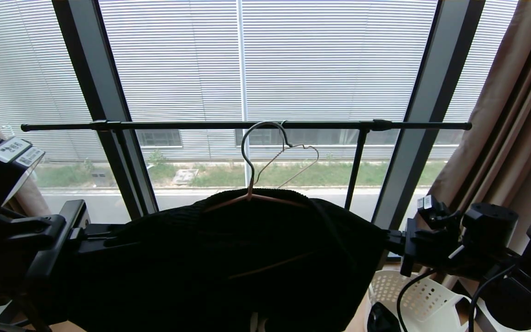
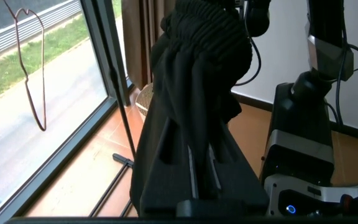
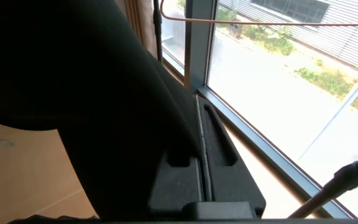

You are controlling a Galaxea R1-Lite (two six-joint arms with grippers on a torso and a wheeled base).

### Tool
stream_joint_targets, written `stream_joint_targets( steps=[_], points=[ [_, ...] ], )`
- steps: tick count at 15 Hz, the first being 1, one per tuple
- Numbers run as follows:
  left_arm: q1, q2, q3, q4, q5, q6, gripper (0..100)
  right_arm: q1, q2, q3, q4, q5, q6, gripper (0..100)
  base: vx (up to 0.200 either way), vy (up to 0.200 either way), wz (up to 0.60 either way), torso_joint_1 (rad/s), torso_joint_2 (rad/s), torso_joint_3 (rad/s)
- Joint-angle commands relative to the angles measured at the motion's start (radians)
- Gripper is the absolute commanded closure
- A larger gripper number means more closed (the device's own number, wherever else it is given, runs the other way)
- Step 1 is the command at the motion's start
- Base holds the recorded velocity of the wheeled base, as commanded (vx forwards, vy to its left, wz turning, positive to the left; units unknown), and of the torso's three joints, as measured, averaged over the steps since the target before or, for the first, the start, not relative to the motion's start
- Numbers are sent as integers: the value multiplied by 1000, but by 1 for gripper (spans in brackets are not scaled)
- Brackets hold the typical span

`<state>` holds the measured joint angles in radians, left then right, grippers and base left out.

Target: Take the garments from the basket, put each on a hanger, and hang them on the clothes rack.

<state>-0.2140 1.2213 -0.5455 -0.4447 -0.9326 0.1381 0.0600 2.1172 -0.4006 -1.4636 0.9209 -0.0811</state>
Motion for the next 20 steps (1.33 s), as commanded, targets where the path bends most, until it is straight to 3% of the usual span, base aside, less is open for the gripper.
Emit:
stream_joint_targets(
  steps=[1, 7, 8, 11, 13, 20],
  points=[
    [7, 0, 3, 0, 0, 0, 100, -5, 1, -4, 0, 0, 0, 100, 0, 0, 0, 0, 0, 0],
    [4, 9, 6, 0, 0, 2, 100, 83, -65, 69, 8, 0, 0, 100, 0, 0, 0, 0, 0, 0],
    [4, 7, 6, 0, 0, 2, 100, 95, -71, 89, 5, -2, -9, 0, 0, 0, 0, 0, 0, 0],
    [13, 1, 16, 0, 3, 2, 100, 116, -94, 112, 3, -2, -54, 0, 0, 0, 0, 0, 0, 0],
    [76, -14, 44, 0, 3, 6, 100, 129, -145, 126, 3, -2, -88, 0, 0, 0, 0, 0, 0, 0],
    [251, -121, 133, 0, 6, 0, 100, 175, -367, 140, 28, -14, -19, 0, 0, 0, 0, 0, 0, 0]
  ],
)
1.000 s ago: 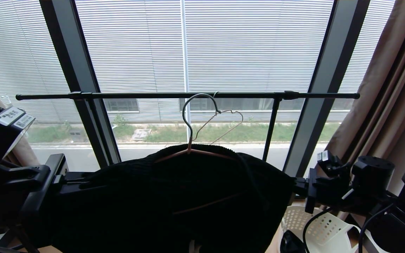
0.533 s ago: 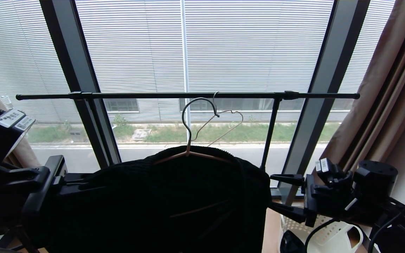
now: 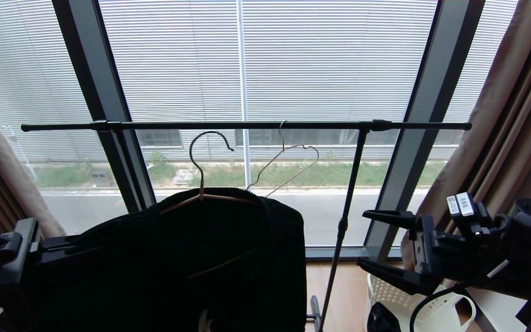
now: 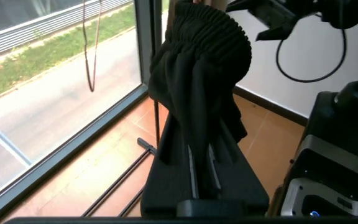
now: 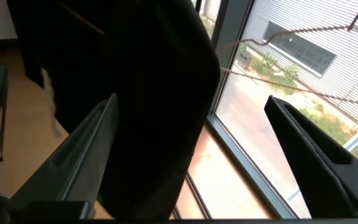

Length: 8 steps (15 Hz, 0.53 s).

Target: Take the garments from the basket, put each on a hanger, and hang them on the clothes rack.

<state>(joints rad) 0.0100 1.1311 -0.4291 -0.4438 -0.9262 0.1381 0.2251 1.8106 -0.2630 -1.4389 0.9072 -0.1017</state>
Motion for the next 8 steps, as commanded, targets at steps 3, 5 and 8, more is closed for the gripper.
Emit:
stream_joint_targets(
  steps=[3, 5, 8],
  points=[
    [62, -36, 21, -1, 4, -2, 100, 42, -56, -10, 5, -137, -18, 0, 0, 0, 0, 0, 0, 0],
    [77, -36, 18, -1, 15, 2, 100, 89, -54, -33, 8, -274, -18, 0, 0, 0, 0, 0, 0, 0],
    [76, -22, 38, 1, 35, 20, 100, 115, -54, -36, 8, -326, -18, 0, 0, 0, 0, 0, 0, 0]
  ],
)
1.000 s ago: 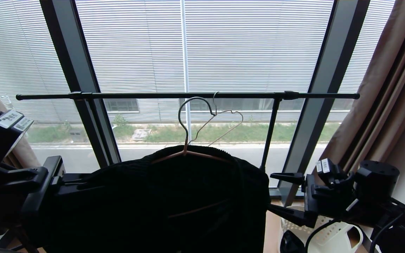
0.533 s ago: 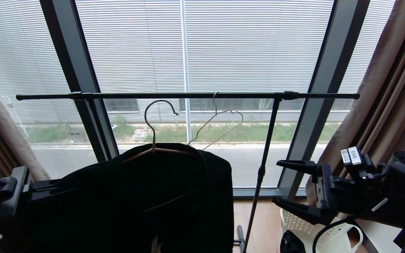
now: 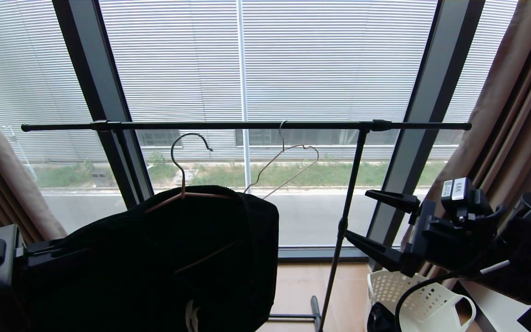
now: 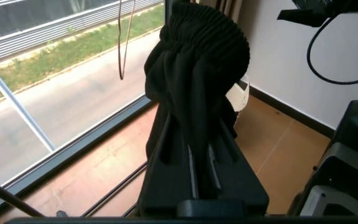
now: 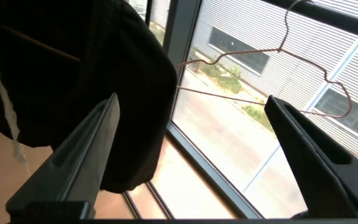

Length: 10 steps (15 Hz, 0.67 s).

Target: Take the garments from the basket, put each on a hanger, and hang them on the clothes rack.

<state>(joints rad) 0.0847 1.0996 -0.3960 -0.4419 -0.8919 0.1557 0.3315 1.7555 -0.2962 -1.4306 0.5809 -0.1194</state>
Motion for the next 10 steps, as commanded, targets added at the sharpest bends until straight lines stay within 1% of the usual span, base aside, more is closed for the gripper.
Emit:
stream_joint_targets(
  steps=[1, 3, 4, 5, 7, 9, 10],
  points=[
    [1, 26, -1, -1, 4, 7, 100, 9, 4, -4, -1, -1, 0, 0, 0, 0, 0, 0, 0, 0],
    [1, 66, -11, -1, 42, 62, 100, 9, 4, -8, 1, -3, 0, 0, 0, 0, 0, 0, 0, 0],
    [1, 100, -11, -1, 74, 116, 100, 9, -4, -6, 3, -1, 1, 0, 0, 0, 0, 0, 0, 0],
    [-3, 143, -6, -1, 84, 171, 100, 9, -2, -6, 3, -1, 1, 0, 0, 0, 0, 0, 0, 0],
    [-29, 207, -6, -1, 93, 220, 100, 17, 5, -6, 3, -3, 1, 0, 0, 0, 0, 0, 0, 0],
    [-34, 255, -15, -1, 125, 258, 100, 18, 10, -6, 3, -3, 1, 0, 0, 0, 0, 0, 0, 0],
    [-37, 287, -17, -1, 128, 292, 100, 18, 15, -6, 3, -3, 1, 0, 0, 0, 0, 0, 0, 0]
  ],
)
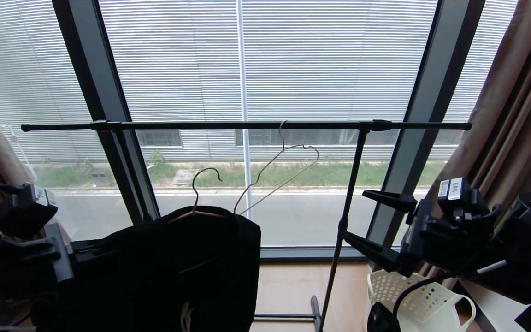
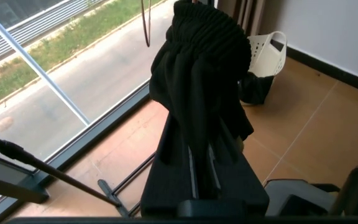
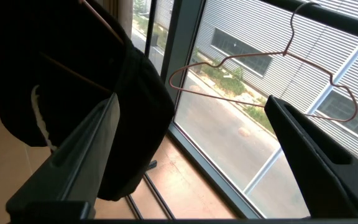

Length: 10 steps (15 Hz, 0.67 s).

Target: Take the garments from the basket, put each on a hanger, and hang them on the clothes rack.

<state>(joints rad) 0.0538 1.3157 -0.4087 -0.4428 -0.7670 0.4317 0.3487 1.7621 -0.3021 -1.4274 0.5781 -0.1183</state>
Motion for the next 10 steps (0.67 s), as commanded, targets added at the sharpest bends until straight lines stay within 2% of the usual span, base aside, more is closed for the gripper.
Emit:
stream_joint_targets(
  steps=[1, 3, 10],
  points=[
    [-14, 103, -5, -2, 11, 55, 100, 1, 17, 0, -1, 0, 0, 0, 0, 0, 0, 0, 0, 0],
    [-14, 138, -4, -2, 41, 104, 100, 1, 22, 0, -1, 0, -1, 0, 0, 0, 0, 0, 0, 0],
    [-5, 217, -5, -19, 91, 105, 100, 3, 25, 0, -2, 0, 0, 0, 0, 0, 0, 0, 0, 0]
  ],
)
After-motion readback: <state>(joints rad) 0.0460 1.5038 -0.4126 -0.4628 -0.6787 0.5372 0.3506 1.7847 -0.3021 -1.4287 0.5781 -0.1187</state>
